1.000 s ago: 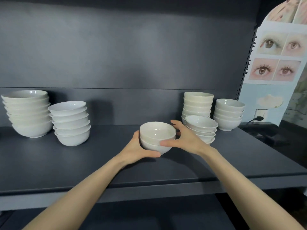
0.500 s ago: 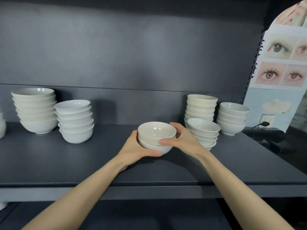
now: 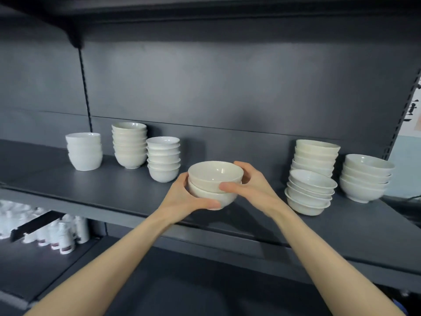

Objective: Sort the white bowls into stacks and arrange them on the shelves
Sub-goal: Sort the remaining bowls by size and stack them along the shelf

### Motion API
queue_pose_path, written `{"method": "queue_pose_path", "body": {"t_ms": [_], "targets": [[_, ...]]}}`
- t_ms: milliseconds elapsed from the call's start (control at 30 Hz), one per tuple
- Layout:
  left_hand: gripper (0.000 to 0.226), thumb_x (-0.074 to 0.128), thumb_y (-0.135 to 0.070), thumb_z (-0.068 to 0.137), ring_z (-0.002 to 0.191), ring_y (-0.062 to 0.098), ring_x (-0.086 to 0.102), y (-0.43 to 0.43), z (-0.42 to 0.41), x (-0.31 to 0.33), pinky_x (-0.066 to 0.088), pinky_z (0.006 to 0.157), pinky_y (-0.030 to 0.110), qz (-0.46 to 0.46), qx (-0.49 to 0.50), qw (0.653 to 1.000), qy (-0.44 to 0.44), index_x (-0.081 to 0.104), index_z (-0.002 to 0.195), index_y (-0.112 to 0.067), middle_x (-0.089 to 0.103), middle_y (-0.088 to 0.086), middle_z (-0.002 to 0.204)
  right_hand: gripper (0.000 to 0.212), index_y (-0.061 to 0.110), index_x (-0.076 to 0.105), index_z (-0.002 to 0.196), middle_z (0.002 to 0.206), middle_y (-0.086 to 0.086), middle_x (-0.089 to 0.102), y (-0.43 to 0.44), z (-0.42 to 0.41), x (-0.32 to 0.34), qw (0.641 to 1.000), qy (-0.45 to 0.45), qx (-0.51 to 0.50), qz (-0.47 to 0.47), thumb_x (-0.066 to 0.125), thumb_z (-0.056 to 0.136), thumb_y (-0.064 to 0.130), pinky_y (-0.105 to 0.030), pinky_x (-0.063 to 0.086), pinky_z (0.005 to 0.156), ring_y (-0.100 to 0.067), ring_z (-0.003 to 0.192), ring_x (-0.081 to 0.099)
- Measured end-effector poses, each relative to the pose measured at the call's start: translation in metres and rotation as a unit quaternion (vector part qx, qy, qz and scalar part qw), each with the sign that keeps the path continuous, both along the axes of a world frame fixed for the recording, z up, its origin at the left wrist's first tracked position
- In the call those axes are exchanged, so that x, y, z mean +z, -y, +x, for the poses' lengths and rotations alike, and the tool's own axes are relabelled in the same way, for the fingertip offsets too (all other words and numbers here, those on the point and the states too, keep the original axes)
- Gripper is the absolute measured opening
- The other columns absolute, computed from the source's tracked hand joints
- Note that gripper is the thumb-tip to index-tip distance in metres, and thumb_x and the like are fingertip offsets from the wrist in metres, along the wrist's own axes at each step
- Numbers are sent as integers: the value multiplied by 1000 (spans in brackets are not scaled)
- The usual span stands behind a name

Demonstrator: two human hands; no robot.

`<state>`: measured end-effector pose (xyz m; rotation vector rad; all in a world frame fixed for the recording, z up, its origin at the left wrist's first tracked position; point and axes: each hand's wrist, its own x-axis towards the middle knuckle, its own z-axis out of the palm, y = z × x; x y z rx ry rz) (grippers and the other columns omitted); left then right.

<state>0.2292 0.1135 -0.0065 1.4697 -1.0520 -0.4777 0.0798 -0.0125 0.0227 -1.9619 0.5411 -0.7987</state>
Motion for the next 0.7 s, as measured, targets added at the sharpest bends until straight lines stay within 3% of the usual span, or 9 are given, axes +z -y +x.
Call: {"method": "queue_pose_path", "body": {"t_ms": [133,233,367,533,600,700], "targets": [[76,90,-20,46,98,-1,64,-14,0,9,51,71,11,-17,4,1000,8,53,112,-30,66,-14,110,74,17,43,136,126,3,56,-11,2,5,1000,22,11,6,81,73,24,-18,49,79,-15,113,55],[90,93,-30,38,101,2,64,-10,0,16,54,77,19,-21,-8,1000,13,51,118,-28,66,-13,113,74,19,44,134,125,4,56,-12,-1,11,999,38,-4,-3,83,71,27,-17,48,75,-15,114,54],[106,92,-39,34,106,7,63,6,-7,26,55,88,28,-24,-25,999,26,48,129,-23,64,-11,118,84,20,45,135,126,5,56,-8,-18,19,997,58,-39,-15,83,62,38,-20,49,82,-15,115,55],[96,94,-33,40,102,3,60,32,-43,39,51,74,17,-41,-65,996,37,47,123,-25,61,-14,114,98,20,47,133,124,6,61,6,-58,27,993,82,-88,-12,82,47,51,-28,52,91,-14,113,58],[88,95,-22,51,104,3,60,48,-62,46,52,77,17,-47,-86,994,39,48,126,-23,61,-13,116,93,18,46,134,123,5,61,16,-80,33,990,95,-99,-9,84,53,42,-23,52,86,-13,112,58],[91,94,-20,53,108,5,60,77,-93,54,53,80,19,-59,-113,991,37,47,131,-21,62,-12,119,83,18,47,132,119,7,64,33,-118,42,987,106,-117,-16,87,61,31,-19,51,82,-9,109,61]]}}
